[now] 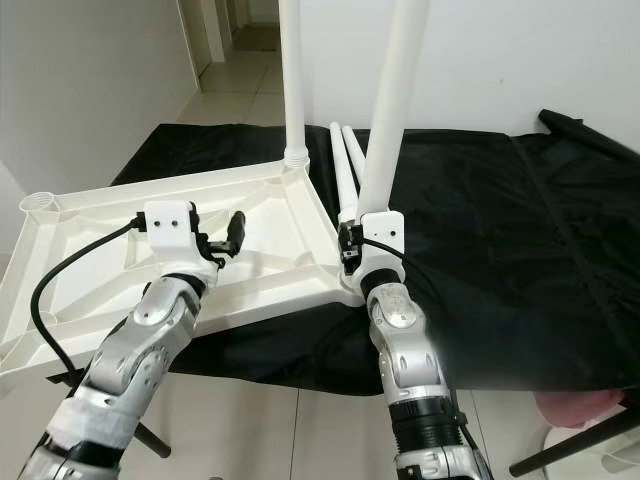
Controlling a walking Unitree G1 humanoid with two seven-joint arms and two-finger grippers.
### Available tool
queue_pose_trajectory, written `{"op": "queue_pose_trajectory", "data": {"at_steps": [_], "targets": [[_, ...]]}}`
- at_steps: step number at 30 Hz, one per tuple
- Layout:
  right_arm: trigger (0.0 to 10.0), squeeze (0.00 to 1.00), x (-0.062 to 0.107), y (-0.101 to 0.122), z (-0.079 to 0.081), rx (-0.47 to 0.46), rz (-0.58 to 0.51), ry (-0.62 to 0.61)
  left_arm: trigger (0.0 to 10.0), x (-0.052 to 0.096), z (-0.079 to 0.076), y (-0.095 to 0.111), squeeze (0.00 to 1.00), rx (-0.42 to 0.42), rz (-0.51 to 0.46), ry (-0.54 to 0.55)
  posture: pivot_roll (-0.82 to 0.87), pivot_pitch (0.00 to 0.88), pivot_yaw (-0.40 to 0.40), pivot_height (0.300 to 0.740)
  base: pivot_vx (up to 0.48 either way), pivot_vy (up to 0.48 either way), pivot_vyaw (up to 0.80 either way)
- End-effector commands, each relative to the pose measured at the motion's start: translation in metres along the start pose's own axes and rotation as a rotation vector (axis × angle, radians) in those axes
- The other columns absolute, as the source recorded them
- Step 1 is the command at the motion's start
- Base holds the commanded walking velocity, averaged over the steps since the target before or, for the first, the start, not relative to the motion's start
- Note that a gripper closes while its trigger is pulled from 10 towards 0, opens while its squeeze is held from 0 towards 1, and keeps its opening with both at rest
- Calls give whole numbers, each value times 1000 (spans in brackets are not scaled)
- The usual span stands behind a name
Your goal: Building children table
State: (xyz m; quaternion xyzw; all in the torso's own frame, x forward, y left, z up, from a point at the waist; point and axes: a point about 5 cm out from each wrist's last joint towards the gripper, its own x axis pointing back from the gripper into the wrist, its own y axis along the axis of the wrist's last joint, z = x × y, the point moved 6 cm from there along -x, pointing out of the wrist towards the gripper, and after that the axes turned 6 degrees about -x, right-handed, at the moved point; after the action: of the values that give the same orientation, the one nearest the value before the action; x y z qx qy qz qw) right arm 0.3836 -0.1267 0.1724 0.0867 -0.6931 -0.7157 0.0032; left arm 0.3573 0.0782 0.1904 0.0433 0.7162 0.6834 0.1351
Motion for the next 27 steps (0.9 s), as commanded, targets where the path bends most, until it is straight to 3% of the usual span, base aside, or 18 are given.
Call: {"op": "queue_pose_trajectory", "data": {"at_steps": [1,3,4,7,10,20,27], "targets": [[10000,0,-3,5,4,-11,-23,17,10000,6,-29,4,0,-31,-35,-251,13,0,25,740,0,0,0],[10000,0,-4,3,2,1,-15,19,10000,12,-37,3,0,-37,-36,-315,13,0,25,740,0,0,0],[10000,0,-4,0,1,11,-9,22,10000,21,-49,2,0,-59,-34,-398,19,0,24,740,0,0,0],[10000,0,-5,-2,1,18,-4,24,10000,28,-56,1,0,-72,-31,-452,19,0,24,740,0,0,0],[10000,0,-5,-13,3,47,22,54,10000,41,-73,-4,0,-82,3,-578,25,0,24,740,0,0,0],[10000,0,3,-31,11,133,32,169,10000,44,-80,-7,0,-84,23,-608,17,0,35,740,0,0,0],[10000,0,13,-53,3,202,82,237,10000,47,-83,-10,0,-95,48,-619,21,0,46,740,0,0,0]]}}
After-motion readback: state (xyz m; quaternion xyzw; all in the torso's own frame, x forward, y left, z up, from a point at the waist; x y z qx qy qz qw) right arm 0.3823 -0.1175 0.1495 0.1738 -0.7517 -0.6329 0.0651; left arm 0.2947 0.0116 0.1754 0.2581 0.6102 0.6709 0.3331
